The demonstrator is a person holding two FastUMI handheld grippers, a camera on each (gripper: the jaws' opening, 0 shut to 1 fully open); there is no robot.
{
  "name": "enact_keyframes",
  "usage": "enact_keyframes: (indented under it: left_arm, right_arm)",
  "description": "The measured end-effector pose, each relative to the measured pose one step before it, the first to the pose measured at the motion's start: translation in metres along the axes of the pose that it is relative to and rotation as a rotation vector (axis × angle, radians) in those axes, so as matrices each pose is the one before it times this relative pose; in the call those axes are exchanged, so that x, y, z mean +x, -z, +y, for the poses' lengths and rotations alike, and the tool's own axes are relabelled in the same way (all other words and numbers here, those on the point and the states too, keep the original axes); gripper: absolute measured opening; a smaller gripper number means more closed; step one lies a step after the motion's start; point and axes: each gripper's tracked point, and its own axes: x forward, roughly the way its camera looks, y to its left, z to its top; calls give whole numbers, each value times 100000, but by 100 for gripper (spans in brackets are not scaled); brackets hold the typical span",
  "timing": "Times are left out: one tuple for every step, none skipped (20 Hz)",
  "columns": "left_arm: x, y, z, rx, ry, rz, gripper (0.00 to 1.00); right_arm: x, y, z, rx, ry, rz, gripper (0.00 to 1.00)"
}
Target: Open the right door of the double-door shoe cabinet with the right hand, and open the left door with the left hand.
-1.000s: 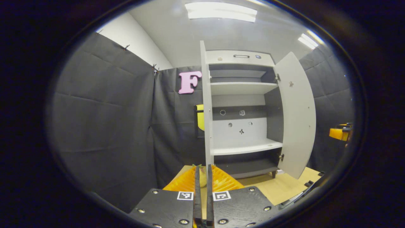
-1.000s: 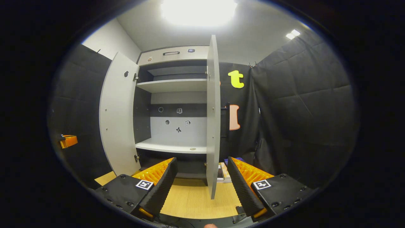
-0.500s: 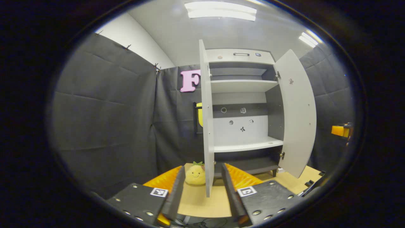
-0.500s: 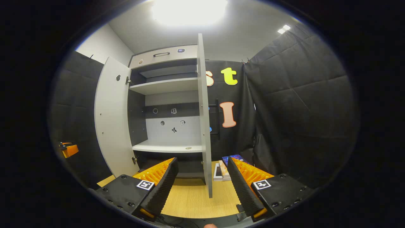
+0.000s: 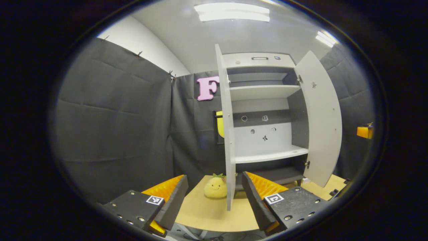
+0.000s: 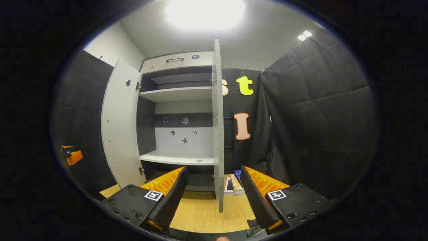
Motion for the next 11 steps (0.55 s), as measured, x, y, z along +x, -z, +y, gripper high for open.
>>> enact_keyframes:
  left_arm:
    - [-33,-109,30,149,0,-289,94]
    - [73,-39,97,192,-202,-403,94]
    - [110,-80,59,123,-180,-417,94]
    - [44,-79,34,55,53,-477,94]
    - [-29,-29,-84,14,-23,-317,94]
    - [-12,-119,-6,-43,125,-277,94]
    - [14,-34,-48,-126,69,-186,94]
    - [-60,-42,8,-223,154,-138,94]
    - [44,17,43,-214,49,-247,94]
    - [-94,-68,78,-231,-20,-111,94]
    - [-13,-19,2,-189,17,-289,94]
  right_arm:
    - [18,71,-53,2,106,-183,95]
    - [-4,-76,-20,-81,90,-204,95]
    - [-54,6,33,-136,10,-251,98]
    - [-48,-18,25,-307,74,-197,98]
    - [-101,36,-122,-408,201,-155,98]
    - [-65,24,-43,-363,49,28,98]
    - [-43,-63,-24,-171,44,-270,98]
    - [-34,-87,51,-52,39,-367,98]
    - [-73,-16,-17,21,3,-272,98]
    - [-117,-64,-18,61,-60,-409,98]
    - [10,-20,33,-63,-180,-204,98]
